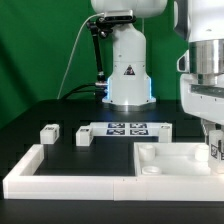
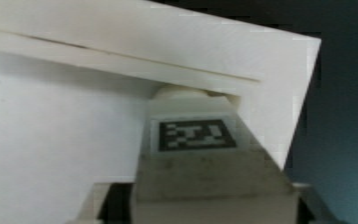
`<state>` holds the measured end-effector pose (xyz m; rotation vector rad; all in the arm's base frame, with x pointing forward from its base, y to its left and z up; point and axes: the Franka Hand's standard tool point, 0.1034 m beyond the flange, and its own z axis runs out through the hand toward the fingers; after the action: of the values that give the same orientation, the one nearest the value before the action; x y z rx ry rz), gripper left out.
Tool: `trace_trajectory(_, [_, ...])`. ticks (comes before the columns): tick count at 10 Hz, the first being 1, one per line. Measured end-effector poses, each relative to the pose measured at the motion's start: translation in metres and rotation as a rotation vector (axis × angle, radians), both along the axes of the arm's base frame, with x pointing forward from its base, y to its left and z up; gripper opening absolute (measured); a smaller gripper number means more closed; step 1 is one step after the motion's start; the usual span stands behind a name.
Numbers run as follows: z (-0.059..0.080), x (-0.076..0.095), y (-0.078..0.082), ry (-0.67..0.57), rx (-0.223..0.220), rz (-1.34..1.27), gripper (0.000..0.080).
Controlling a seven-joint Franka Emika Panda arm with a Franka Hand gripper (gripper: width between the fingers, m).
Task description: Assemble one leg
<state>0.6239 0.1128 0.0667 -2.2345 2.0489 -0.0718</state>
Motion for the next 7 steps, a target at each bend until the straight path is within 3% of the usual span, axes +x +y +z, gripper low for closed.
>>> trace_trajectory(2, [-0.0002, -0.001, 0.0007, 0.013, 0.044, -0.23, 0.0294])
trace_trajectory(6, [-0.0003, -0.0017, 0.002, 0.036, 0.088, -0.467, 0.0294])
trace_trajectory(7, [-0.0006, -0.0018, 0.0021, 0.035, 0.086, -0.448, 0.04])
